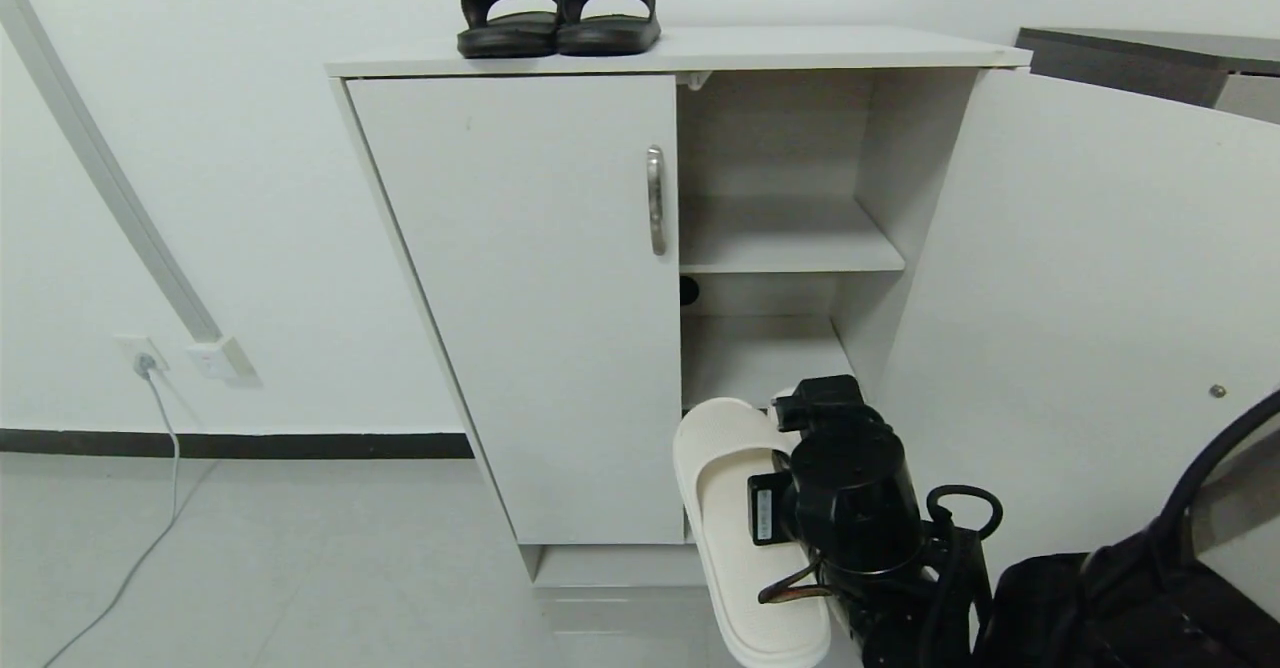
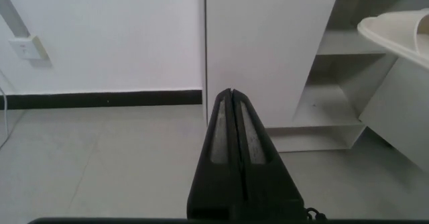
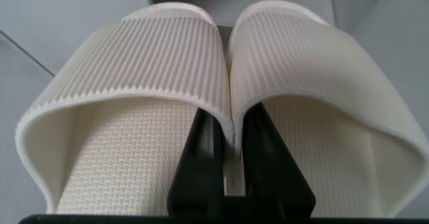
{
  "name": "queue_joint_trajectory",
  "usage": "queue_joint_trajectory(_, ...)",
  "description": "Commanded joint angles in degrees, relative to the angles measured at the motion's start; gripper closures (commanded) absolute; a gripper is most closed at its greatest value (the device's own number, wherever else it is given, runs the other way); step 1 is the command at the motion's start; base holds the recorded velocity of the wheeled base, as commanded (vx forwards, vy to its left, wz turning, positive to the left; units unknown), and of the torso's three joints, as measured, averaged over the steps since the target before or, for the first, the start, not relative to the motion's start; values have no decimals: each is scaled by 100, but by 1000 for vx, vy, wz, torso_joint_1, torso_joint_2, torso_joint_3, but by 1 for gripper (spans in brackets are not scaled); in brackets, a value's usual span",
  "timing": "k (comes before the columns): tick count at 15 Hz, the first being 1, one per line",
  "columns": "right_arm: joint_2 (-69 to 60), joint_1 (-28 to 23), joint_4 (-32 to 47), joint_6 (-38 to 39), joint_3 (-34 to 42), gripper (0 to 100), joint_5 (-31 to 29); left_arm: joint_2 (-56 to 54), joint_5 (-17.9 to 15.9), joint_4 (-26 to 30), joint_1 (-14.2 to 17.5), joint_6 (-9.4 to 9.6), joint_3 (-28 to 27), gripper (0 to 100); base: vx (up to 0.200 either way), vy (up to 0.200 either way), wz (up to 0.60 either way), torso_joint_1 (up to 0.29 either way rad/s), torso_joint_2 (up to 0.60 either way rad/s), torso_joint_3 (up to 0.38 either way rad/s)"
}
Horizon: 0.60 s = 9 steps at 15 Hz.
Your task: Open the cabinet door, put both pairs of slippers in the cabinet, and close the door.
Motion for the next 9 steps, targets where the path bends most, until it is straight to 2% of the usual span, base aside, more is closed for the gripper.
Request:
queue_joint_trajectory(1,123,-40,-14,-4,1,100,-1,16,-2,-7,-2,-2,0,100,0,0,0,0,0,0)
queue_joint_trajectory(4,316,-181,-40,5,-34,100,17,16,-2,-7,-2,-2,0,100,0,0,0,0,0,0)
queue_joint_trajectory(7,738,-234,-612,-83,-52,100,43,16,-2,-7,-2,-2,0,100,0,0,0,0,0,0)
queue_joint_trajectory(9,800,-287,-656,-92,-87,100,43,16,-2,-7,-2,-2,0,100,0,0,0,0,0,0)
